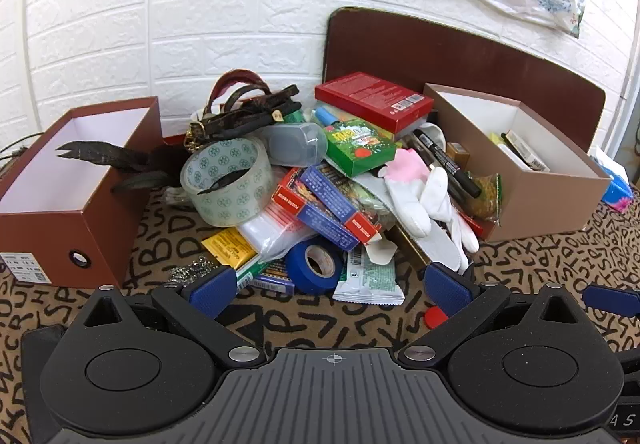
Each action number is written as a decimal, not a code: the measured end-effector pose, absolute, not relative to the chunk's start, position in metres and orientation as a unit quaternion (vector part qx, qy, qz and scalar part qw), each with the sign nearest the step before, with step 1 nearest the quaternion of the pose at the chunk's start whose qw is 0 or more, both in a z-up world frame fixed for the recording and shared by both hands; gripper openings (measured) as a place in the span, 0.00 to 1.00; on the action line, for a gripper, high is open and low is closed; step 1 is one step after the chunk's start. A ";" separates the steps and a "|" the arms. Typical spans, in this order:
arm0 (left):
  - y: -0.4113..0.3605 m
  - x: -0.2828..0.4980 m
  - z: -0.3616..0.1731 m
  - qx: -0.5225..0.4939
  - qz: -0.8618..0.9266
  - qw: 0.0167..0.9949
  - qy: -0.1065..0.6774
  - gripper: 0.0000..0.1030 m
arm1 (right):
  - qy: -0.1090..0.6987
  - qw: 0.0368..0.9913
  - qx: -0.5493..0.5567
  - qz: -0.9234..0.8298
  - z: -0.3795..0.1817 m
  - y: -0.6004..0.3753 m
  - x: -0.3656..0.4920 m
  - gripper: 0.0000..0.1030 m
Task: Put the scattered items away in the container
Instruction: 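Move the left gripper toward the green card box in the pile, then close the left gripper on the green card box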
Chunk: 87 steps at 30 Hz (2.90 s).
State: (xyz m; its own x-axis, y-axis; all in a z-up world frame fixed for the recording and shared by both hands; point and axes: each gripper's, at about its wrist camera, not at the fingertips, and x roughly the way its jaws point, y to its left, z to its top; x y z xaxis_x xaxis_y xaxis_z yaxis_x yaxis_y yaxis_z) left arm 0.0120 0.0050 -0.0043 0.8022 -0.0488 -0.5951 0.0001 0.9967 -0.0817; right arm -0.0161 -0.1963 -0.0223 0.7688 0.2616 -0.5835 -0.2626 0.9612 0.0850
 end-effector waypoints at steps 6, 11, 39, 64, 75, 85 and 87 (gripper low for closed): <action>0.004 0.013 -0.005 -0.037 -0.014 0.948 0.316 1.00 | 0.309 0.941 -0.002 0.137 -0.023 -0.196 -0.016 1.00; 0.004 0.015 -0.005 -0.037 -0.013 0.947 0.318 1.00 | 0.310 0.941 -0.003 0.137 -0.024 -0.196 -0.015 1.00; 0.000 0.037 -0.012 -0.030 -0.014 0.940 0.340 1.00 | 0.306 0.942 -0.035 0.134 -0.029 -0.191 0.001 1.00; 0.026 0.098 -0.015 -0.072 -0.037 0.938 0.337 0.93 | 0.242 0.941 -0.074 0.225 -0.026 -0.158 0.069 0.99; 0.032 0.149 -0.008 -0.094 -0.052 0.940 0.323 0.78 | 0.228 0.931 -0.103 0.267 -0.030 -0.138 0.128 0.85; 0.043 0.180 -0.013 -0.119 -0.042 0.937 0.325 0.71 | 0.225 0.926 -0.098 0.287 -0.034 -0.123 0.152 0.77; 0.045 0.182 -0.013 -0.125 -0.039 0.936 0.325 0.68 | 0.229 0.926 -0.091 0.285 -0.034 -0.122 0.157 0.73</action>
State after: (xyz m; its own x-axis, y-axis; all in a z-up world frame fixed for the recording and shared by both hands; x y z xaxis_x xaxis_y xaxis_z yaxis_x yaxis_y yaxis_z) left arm 0.1823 0.0446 -0.0127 0.7854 -0.1551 -0.5993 -0.0079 0.9655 -0.2603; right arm 0.1573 -0.1224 -0.0343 0.7329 0.4854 -0.4768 -0.5691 0.8214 -0.0385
